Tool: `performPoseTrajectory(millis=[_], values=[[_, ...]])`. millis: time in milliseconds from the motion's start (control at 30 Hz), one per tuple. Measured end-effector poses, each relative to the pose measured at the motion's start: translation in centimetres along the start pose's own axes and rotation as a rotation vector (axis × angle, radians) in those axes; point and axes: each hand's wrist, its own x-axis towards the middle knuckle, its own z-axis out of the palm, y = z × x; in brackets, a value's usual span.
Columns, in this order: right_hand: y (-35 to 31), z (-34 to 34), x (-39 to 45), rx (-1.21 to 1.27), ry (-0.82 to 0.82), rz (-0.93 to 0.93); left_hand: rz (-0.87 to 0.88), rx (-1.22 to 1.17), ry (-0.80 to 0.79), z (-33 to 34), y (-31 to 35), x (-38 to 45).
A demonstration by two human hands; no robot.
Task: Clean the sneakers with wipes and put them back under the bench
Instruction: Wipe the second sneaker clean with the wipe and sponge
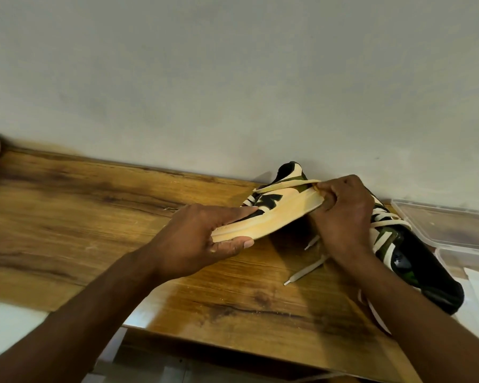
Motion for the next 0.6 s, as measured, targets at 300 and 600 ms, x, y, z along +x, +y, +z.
performPoseTrajectory(millis=[300, 600], values=[[1.4, -0.5, 1.3, 0.02, -0.03, 0.147, 0.049, 0.095, 0.005, 0.0, -0.2, -0.3], [-3.6, -0.5, -4.5, 0.033, -0.123, -0.293, 0.01, -0.035, 0.019, -0.4, -1.0, -0.2]])
